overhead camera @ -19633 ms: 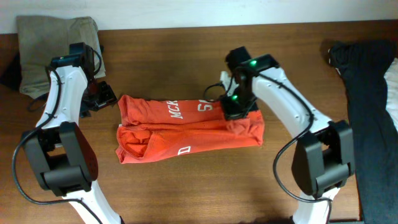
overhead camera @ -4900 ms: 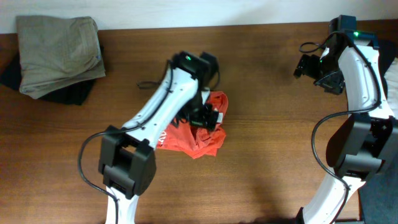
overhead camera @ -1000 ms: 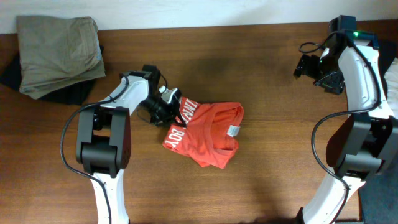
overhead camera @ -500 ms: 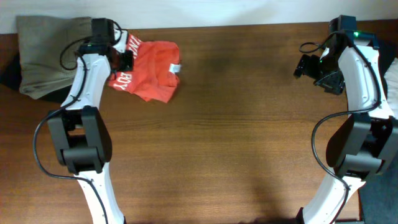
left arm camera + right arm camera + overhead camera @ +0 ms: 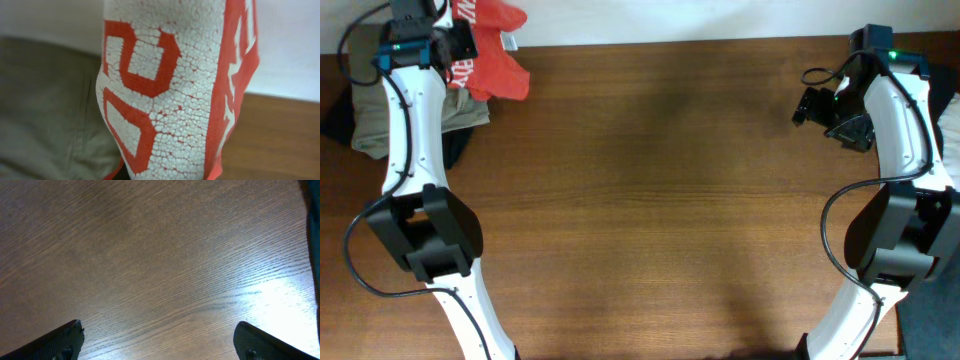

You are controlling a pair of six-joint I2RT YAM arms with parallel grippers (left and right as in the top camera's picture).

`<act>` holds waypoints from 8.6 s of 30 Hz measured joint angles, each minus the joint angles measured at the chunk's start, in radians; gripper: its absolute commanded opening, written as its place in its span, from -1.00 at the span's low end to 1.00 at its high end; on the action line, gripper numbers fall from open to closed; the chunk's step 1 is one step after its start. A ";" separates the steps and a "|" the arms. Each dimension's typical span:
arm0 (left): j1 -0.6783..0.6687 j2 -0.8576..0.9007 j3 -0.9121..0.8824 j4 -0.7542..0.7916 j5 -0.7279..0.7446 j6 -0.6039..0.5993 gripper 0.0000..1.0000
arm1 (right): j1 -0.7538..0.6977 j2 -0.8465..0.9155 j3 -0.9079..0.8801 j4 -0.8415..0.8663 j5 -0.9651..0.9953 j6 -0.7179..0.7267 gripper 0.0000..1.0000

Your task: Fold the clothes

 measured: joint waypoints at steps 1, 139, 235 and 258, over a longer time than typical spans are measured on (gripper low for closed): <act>0.000 0.000 0.032 -0.005 0.026 -0.007 -0.92 | 0.000 0.000 0.000 0.000 0.000 0.000 0.98; 0.260 -0.459 0.352 -0.843 0.516 -0.137 0.98 | -0.006 -1.053 0.137 -0.463 -0.135 -0.050 0.97; 0.061 -0.520 0.349 -0.959 0.246 -0.137 0.98 | 0.232 -2.071 -1.909 1.165 -0.086 -0.340 0.97; -0.148 -1.948 -1.590 0.183 -0.093 -0.209 0.98 | 0.235 -2.072 -1.908 1.165 -0.078 -0.339 0.97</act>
